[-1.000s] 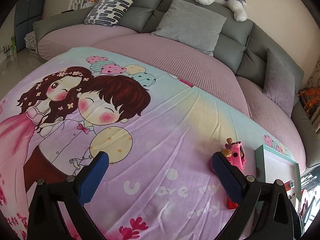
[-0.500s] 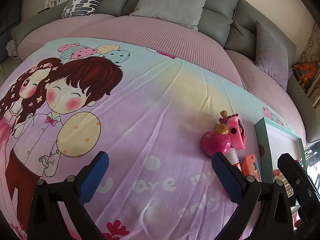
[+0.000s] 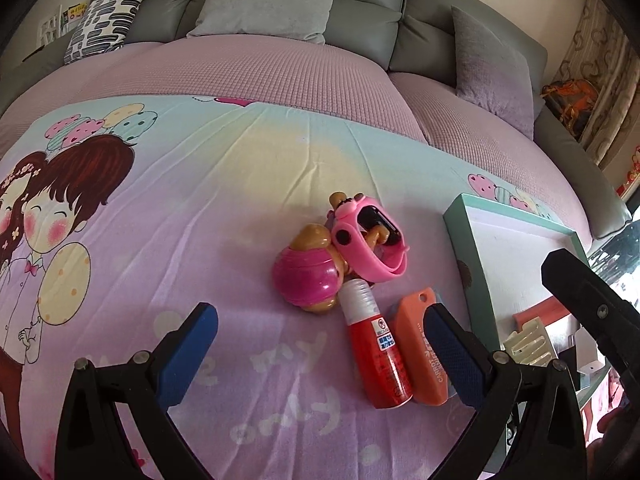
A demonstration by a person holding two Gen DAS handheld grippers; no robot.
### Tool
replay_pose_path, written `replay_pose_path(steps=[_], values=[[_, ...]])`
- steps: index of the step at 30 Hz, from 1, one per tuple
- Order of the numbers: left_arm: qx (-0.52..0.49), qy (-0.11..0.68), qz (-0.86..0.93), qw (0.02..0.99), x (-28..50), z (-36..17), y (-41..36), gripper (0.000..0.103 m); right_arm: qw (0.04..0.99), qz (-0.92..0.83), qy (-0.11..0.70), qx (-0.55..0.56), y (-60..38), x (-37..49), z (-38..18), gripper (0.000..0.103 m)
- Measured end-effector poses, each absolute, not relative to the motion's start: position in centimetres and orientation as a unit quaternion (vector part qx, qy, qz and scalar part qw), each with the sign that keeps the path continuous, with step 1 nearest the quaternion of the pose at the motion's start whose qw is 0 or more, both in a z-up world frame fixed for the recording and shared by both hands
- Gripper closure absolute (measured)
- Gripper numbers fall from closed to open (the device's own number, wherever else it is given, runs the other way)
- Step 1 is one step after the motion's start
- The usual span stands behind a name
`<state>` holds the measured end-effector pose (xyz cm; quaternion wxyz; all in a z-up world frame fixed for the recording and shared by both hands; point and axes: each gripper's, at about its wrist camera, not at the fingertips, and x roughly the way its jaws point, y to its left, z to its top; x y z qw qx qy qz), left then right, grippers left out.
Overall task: Organize rigid objects
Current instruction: 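Move both tools back from the tray toward the red glue bottle and orange case, then grasp the red glue bottle with the left tool while the right tool approaches the orange case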
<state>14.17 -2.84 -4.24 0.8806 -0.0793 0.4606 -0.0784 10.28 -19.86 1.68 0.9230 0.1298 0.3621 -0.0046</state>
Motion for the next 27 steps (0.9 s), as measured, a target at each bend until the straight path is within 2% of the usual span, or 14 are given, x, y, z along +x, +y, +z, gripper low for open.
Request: replay_pose_path(steps=[4,10,11,13,15,16,18,20,27], values=[[-0.051,0.470,-0.046,0.880,14.4,-4.9,-3.5,0.001,0.925,0.006,0.358,0.126,-19.4,10.2,1.8,0.017],[-0.059,0.492,-0.030,0.868,14.4,-5.6,-2.5,0.001,0.924,0.015,0.363,0.115,-18.8,10.3,1.6,0.017],[-0.058,0.492,-0.031,0.868,14.3,-5.6,-2.5,0.005,0.924,0.017,0.364,0.113,-18.7,10.3,1.5,0.017],[-0.061,0.489,-0.046,0.869,14.1,-5.3,-2.8,0.020,0.924,0.020,0.367,0.109,-18.4,10.3,1.4,0.017],[-0.062,0.488,-0.059,0.869,13.9,-5.0,-3.2,0.039,0.924,0.020,0.369,0.103,-18.2,10.3,1.3,0.017],[-0.062,0.488,-0.067,0.868,13.8,-4.9,-3.4,0.043,0.924,0.020,0.369,0.100,-18.2,10.3,1.3,0.017],[-0.069,0.488,-0.087,0.866,13.7,-4.8,-3.6,0.062,0.924,0.021,0.369,0.098,-18.0,10.3,1.2,0.017],[-0.079,0.490,-0.107,0.862,13.6,-4.7,-3.7,0.076,0.924,0.022,0.370,0.097,-18.0,10.3,1.2,0.017],[-0.084,0.500,-0.091,0.857,13.1,-4.6,-2.3,0.081,0.923,0.033,0.375,0.082,-17.1,10.5,0.9,0.019]])
